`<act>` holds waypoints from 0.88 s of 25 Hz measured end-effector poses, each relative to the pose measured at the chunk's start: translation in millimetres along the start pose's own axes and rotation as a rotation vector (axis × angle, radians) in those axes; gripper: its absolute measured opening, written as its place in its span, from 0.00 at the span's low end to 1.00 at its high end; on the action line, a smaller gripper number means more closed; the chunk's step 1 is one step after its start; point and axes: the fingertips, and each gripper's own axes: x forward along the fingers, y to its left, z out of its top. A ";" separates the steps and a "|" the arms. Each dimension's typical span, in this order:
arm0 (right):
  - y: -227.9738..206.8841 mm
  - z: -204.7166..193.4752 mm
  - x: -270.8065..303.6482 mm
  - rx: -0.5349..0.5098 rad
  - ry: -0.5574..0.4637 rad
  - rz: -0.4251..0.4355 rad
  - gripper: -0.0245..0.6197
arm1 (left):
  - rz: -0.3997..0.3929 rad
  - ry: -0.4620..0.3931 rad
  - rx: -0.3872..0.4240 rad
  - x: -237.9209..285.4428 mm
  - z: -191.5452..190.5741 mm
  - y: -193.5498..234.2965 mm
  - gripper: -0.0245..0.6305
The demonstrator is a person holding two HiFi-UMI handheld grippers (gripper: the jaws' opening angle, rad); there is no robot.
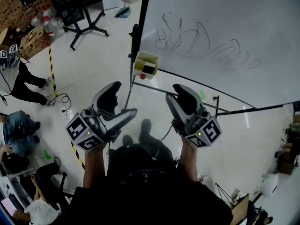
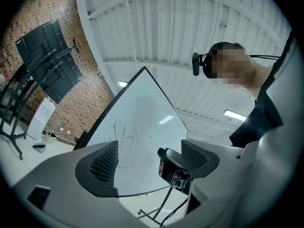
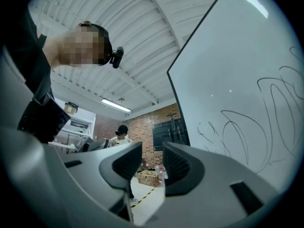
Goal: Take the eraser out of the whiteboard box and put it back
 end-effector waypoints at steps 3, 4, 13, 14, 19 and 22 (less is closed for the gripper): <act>-26.2 2.1 4.8 0.009 -0.008 0.021 0.25 | 0.029 -0.003 0.026 20.5 3.9 10.7 0.67; -34.4 2.9 6.4 0.012 -0.011 0.029 0.25 | 0.038 0.000 0.028 26.1 3.4 14.2 0.67; -89.8 0.9 16.5 0.043 -0.005 0.119 0.25 | 0.130 0.020 0.053 63.8 -4.3 32.7 0.67; -93.6 -0.6 17.1 0.046 -0.001 0.130 0.25 | 0.141 0.021 0.058 66.9 -5.3 32.7 0.67; -106.6 -14.6 23.7 0.066 0.035 0.174 0.29 | 0.191 0.028 0.067 74.2 -12.1 31.8 0.67; -109.6 -23.7 29.7 0.070 0.063 0.188 0.31 | 0.215 0.025 0.067 74.1 -11.3 34.4 0.67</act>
